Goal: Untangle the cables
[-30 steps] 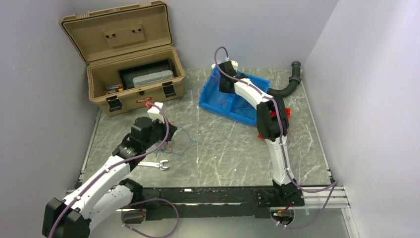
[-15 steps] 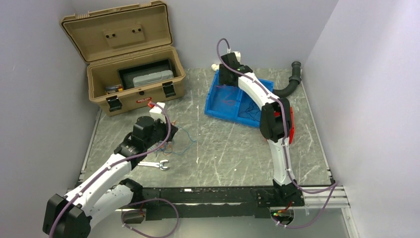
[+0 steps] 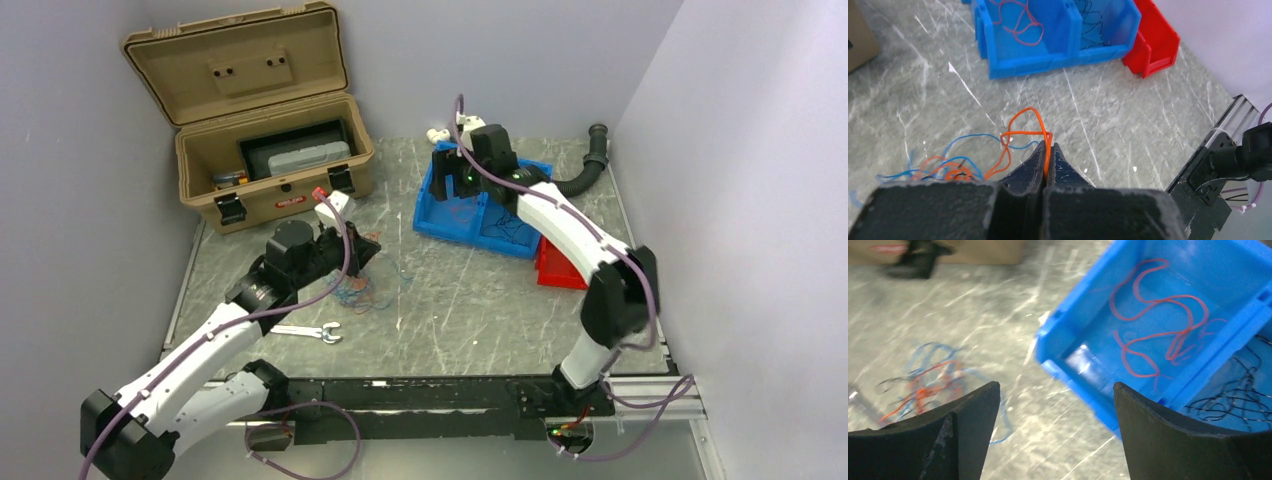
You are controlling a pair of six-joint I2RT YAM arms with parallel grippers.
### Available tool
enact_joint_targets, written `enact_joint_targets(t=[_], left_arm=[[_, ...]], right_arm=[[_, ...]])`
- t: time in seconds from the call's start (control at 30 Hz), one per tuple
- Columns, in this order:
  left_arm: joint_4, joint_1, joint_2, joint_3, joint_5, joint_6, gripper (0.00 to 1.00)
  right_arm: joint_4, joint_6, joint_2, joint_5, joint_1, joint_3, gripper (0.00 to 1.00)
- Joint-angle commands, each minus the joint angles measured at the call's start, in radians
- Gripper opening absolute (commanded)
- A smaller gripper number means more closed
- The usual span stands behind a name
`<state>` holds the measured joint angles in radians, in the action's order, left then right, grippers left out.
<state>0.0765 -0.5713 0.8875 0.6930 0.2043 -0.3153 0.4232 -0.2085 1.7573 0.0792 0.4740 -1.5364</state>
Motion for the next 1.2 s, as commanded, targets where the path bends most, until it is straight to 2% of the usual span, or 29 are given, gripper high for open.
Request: enact_joint_targets(t=[0.0, 0.1, 0.23, 0.43, 0.6, 0.9, 0.93, 1.0, 1.07, 1.1, 1.13, 1.17], left_arm=[[0.021, -0.007, -0.014, 0.075, -0.005, 0.021, 0.00], [0.049, -0.007, -0.020, 0.103, -0.001, 0.028, 0.00], [0.066, -0.008, -0.029, 0.111, -0.009, 0.030, 0.00], [0.007, -0.008, -0.033, 0.036, 0.013, -0.023, 0.00], [-0.017, -0.009, -0.038, -0.015, 0.000, -0.038, 0.00], [-0.004, -0.008, -0.036, -0.025, -0.045, -0.023, 0.00], [0.000, -0.009, -0.035, -0.024, -0.051, -0.024, 0.00], [0.011, -0.008, -0.033, -0.024, -0.078, -0.026, 0.00], [0.033, -0.009, -0.033, -0.026, -0.174, -0.052, 0.00], [0.058, -0.006, -0.033, -0.029, -0.233, -0.081, 0.00], [0.070, -0.001, -0.036, -0.036, -0.289, -0.104, 0.00], [0.073, 0.010, -0.040, -0.046, -0.328, -0.122, 0.00]], right_arm=[[-0.146, 0.013, -0.170, 0.146, 0.078, 0.200, 0.87], [-0.180, -0.018, -0.247, 0.078, 0.163, 0.339, 0.90], [-0.180, -0.170, -0.298, -0.008, 0.201, 0.471, 0.87], [-0.157, -0.416, -0.295, -0.237, 0.266, 0.564, 0.86], [-0.240, -0.529, -0.226, -0.218, 0.279, 0.615, 0.77], [-0.279, -0.563, -0.044, -0.192, 0.321, 0.569, 0.63], [-0.283, -0.567, -0.033, -0.188, 0.325, 0.569, 0.60], [-0.290, -0.571, -0.026, -0.181, 0.328, 0.573, 0.45], [-0.275, -0.568, -0.044, -0.195, 0.327, 0.569, 0.16], [-0.258, -0.566, -0.068, -0.219, 0.328, 0.568, 0.05], [-0.243, -0.561, -0.095, -0.244, 0.326, 0.568, 0.00], [-0.209, -0.552, -0.129, -0.281, 0.325, 0.563, 0.00]])
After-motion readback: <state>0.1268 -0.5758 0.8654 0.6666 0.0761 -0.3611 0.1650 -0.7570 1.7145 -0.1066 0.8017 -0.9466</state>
